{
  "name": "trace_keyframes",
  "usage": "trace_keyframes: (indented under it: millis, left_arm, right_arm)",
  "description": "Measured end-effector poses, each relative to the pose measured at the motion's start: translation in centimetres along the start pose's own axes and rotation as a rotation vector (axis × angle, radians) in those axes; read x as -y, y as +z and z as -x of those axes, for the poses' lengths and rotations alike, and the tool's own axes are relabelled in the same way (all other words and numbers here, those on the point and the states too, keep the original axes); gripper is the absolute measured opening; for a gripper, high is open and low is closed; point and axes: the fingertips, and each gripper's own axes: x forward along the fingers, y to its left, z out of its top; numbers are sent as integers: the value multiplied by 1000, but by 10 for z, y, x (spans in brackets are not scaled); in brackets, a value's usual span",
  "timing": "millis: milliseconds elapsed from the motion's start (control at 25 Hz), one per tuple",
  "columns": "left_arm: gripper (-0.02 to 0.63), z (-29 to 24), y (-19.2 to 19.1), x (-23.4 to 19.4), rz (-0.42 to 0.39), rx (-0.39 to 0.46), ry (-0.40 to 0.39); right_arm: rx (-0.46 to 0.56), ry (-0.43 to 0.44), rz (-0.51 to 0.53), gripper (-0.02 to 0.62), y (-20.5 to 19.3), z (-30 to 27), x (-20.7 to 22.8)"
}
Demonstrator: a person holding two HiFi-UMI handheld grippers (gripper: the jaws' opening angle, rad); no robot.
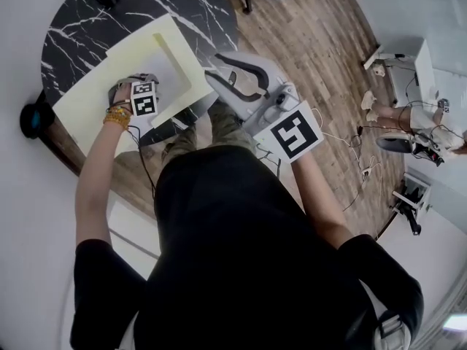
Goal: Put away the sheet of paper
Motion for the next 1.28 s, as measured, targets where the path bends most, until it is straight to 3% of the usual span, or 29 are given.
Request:
trace_keyframes:
  millis: [160, 280, 440, 480, 560, 600, 720, 800, 880, 960, 1080, 1280]
  left_arm:
    - [235, 7, -7, -13, 264, 76, 84]
    - [232, 21, -15, -29, 445, 77, 154]
    - [225, 35, -25, -37, 540, 71, 180]
    - [227, 38, -24, -36, 509, 94, 187]
    - [227, 38, -23, -24, 341, 116, 196]
    - [227, 38, -26, -18, 215, 83, 211]
    - [236, 30, -49, -7, -144, -126, 224]
    - [239, 22, -56, -3, -221, -188, 181]
    - [242, 13, -57, -4, -213, -197, 130]
    - [244, 11, -55, -8, -135, -179, 83]
    - [242, 26, -48, -20, 113, -67, 61]
    - [232, 34, -39, -35, 518, 114, 177]
  right_arm:
    - [7, 9, -6, 109, -2, 1, -3]
    - [6, 16, -9, 109, -3, 0, -5]
    - [7, 29, 0, 109, -3, -2, -9]
    - [7, 36, 9, 109, -2, -2, -11]
    - [7, 49, 18, 109, -2, -2, -17]
    - [6, 50, 15, 109, -3, -1, -19]
    - [-6, 59, -3, 109, -10, -2, -27]
    - [-14, 81, -4, 109, -13, -4, -36]
    - [-15, 100, -9, 109, -14, -7, -45]
    - [-16, 114, -19, 109, -15, -10, -53]
    - [-17, 126, -20, 109, -16, -10, -61]
    - [-17, 127, -32, 109, -18, -9, -64]
